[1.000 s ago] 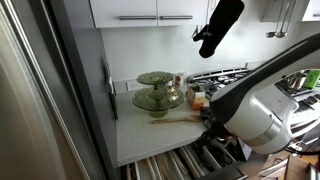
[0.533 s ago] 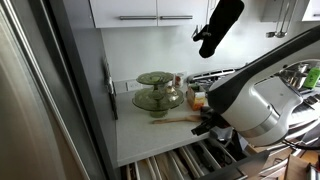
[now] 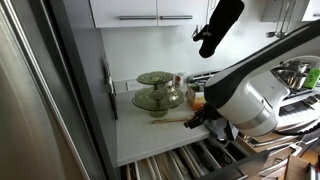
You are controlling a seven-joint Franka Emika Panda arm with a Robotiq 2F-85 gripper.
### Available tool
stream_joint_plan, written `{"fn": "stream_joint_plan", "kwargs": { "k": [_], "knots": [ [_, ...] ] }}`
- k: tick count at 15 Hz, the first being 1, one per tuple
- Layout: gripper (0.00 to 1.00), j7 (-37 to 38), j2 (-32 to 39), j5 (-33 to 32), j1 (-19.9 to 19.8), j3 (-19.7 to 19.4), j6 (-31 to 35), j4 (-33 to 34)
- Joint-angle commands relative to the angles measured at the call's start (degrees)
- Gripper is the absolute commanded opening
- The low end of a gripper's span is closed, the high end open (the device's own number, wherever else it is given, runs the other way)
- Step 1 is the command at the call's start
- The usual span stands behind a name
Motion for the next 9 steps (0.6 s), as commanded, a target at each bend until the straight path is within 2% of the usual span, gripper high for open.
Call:
{"fn": "stream_joint_plan", "kwargs": {
  "k": [1,5,6,9],
  "knots": [
    [1.00,-4.5,4.2,-4.5,-2.3,-2.6,-5.1,2.6],
    [1.00,-8.0,8.9,-7.8,-4.4,-5.0,-7.3,4.5],
    [1.00,0.4,9.2,-17.4,-4.6,-5.8,-7.9,2.7],
    [1.00,7.6,10.2,-30.4,-5.6,-8.0,-10.2,3.2]
  ]
}}
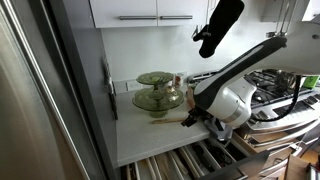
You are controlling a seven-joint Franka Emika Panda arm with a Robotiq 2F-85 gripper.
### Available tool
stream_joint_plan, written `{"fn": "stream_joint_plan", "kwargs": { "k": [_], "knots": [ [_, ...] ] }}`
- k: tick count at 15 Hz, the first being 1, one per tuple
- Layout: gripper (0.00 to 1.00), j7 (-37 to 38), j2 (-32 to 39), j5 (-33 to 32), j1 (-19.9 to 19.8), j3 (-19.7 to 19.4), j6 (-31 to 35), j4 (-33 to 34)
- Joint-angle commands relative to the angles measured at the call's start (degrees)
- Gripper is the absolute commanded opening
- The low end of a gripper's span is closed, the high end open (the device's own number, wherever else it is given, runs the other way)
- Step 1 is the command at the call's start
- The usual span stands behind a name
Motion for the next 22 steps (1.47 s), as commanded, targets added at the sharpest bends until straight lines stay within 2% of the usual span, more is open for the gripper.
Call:
{"fn": "stream_joint_plan", "kwargs": {
  "k": [1,4,10,15,22],
  "knots": [
    [1.00,1.4,1.7,-6.4,-1.2,-1.3,-3.1,2.2],
    [1.00,2.1,2.5,-7.9,-1.8,-2.0,-5.2,2.9],
    [1.00,2.3,5.4,-7.0,-3.0,-3.3,-7.6,5.3],
    [1.00,1.9,7.6,-6.0,-4.7,-3.1,-9.0,8.8],
    [0.99,1.9,10.6,-6.5,-6.1,-3.3,-9.6,9.1]
  ]
}}
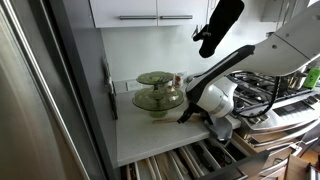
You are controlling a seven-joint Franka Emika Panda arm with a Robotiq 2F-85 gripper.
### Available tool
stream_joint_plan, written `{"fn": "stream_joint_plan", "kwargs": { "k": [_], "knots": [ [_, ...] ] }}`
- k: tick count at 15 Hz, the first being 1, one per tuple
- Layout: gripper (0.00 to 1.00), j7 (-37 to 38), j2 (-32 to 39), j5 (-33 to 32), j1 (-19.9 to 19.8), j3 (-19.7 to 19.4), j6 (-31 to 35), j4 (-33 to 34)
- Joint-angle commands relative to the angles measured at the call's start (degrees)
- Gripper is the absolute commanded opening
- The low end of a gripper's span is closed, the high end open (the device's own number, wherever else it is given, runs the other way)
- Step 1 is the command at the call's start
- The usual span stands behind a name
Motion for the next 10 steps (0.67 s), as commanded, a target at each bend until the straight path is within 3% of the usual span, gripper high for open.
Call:
{"fn": "stream_joint_plan", "kwargs": {
  "k": [1,3,10],
  "knots": [
    [0.79,-0.7,1.6,0.0,-0.9,-0.1,-1.4,0.6],
    [0.70,-0.6,1.9,-0.1,-1.1,-0.1,-1.5,0.3],
    [0.16,0.0,0.7,-0.3,-1.2,-0.5,-3.5,-1.1]
  ]
}}
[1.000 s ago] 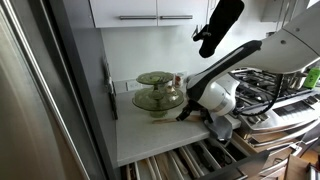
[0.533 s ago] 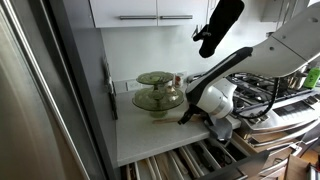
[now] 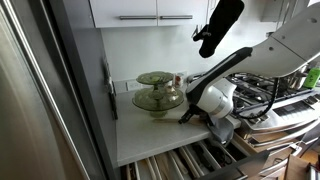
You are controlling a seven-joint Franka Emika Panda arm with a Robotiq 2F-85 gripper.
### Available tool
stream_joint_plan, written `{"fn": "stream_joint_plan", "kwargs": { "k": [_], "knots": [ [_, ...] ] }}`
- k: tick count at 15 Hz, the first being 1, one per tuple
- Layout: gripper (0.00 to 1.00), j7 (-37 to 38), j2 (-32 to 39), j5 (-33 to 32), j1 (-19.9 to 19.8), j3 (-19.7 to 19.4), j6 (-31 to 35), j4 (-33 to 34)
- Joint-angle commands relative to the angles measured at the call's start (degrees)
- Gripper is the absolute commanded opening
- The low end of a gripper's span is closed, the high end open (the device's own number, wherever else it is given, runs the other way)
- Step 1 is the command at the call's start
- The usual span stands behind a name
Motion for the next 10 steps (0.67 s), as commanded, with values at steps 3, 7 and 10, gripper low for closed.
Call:
{"fn": "stream_joint_plan", "kwargs": {
  "k": [3,7,10],
  "knots": [
    [0.08,-0.7,-0.8,0.5,-0.9,0.0,-2.7,-1.0],
    [0.06,-3.5,-2.7,2.2,-1.0,1.4,-5.0,-1.1],
    [0.07,-4.2,-5.1,2.3,-0.6,2.1,-5.8,-2.9]
  ]
}}
